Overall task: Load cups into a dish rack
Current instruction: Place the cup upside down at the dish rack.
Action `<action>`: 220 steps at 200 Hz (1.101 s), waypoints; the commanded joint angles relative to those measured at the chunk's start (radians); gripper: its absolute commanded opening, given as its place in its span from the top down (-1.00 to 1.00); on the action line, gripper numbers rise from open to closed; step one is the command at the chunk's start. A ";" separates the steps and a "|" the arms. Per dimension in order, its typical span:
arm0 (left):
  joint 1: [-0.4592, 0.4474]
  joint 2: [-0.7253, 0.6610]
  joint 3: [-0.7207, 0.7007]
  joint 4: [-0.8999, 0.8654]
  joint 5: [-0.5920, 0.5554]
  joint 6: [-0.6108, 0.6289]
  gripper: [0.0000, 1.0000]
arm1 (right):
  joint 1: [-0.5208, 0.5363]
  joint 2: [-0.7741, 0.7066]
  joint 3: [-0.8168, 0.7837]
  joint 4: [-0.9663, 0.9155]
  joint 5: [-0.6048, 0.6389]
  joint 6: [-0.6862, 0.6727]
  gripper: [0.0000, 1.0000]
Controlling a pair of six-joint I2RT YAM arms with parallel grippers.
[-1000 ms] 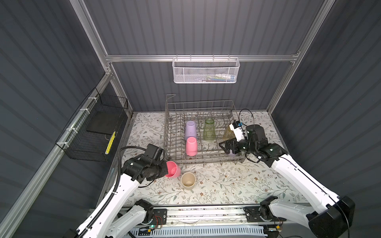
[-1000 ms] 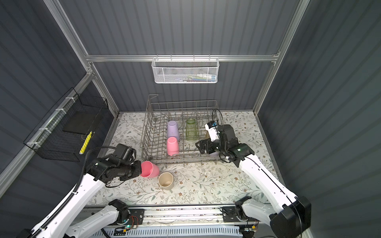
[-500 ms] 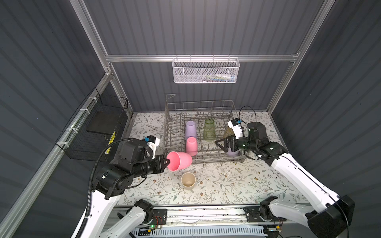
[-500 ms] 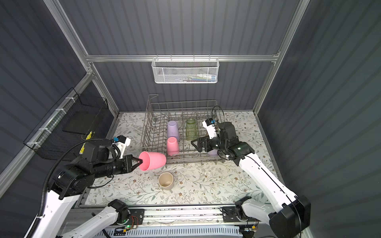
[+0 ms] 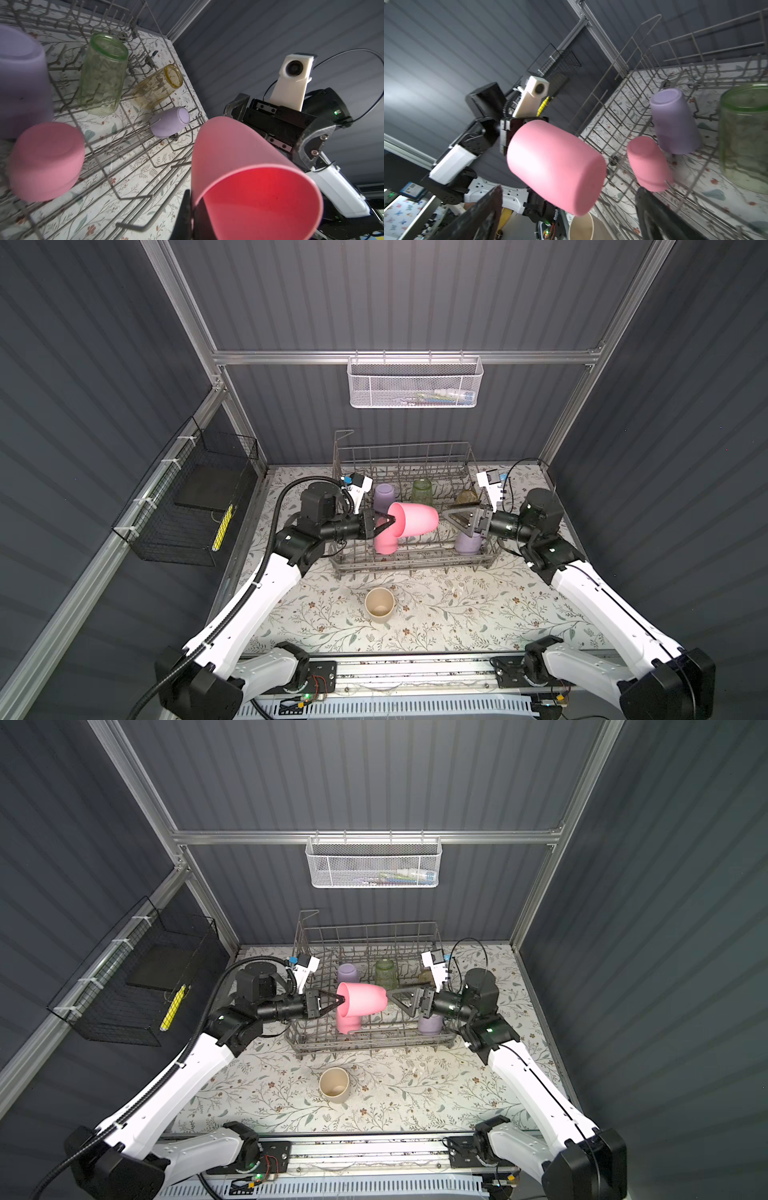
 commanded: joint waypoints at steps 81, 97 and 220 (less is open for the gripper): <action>0.017 0.068 -0.095 0.519 0.186 -0.171 1.00 | -0.020 0.032 -0.037 0.210 -0.083 0.155 -0.98; 0.017 0.076 -0.098 0.531 0.193 -0.174 1.00 | -0.019 0.064 -0.034 0.258 -0.099 0.189 -0.98; 0.017 0.144 -0.100 0.625 0.234 -0.229 1.00 | 0.033 0.246 0.007 0.635 -0.139 0.431 -0.97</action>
